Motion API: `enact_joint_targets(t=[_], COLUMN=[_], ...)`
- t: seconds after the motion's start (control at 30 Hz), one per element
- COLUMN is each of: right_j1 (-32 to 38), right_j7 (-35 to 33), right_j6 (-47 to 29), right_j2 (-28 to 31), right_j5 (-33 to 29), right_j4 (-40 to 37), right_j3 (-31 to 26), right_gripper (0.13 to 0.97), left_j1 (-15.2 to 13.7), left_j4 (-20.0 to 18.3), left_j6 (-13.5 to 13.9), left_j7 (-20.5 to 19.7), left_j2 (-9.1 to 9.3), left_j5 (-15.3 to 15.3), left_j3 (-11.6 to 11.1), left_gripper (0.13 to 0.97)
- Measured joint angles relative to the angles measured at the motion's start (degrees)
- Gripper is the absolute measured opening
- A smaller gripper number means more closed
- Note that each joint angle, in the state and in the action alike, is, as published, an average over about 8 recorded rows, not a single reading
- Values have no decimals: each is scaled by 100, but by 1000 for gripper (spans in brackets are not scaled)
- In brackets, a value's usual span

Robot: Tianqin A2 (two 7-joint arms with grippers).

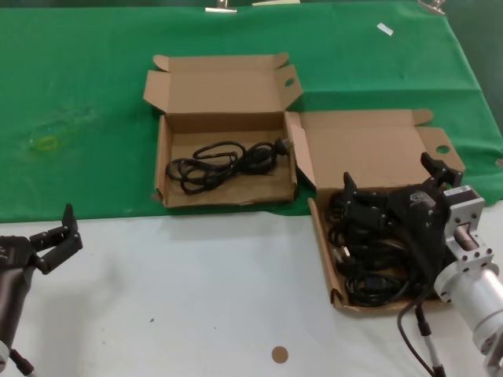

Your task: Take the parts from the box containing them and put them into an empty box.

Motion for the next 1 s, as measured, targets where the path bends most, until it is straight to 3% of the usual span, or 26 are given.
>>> enact_joint_targets(t=[1.0], right_j1=[0], right_j7=[0], right_j6=[0], right_j2=[0], right_j5=[0], right_j4=[0], right_j3=[0], right_gripper=[966], left_j1=[0], left_j4=[0], left_j6=[0], left_j7=[0], left_j2=[0], left_j5=[0], left_j3=[0], left_gripper=[965])
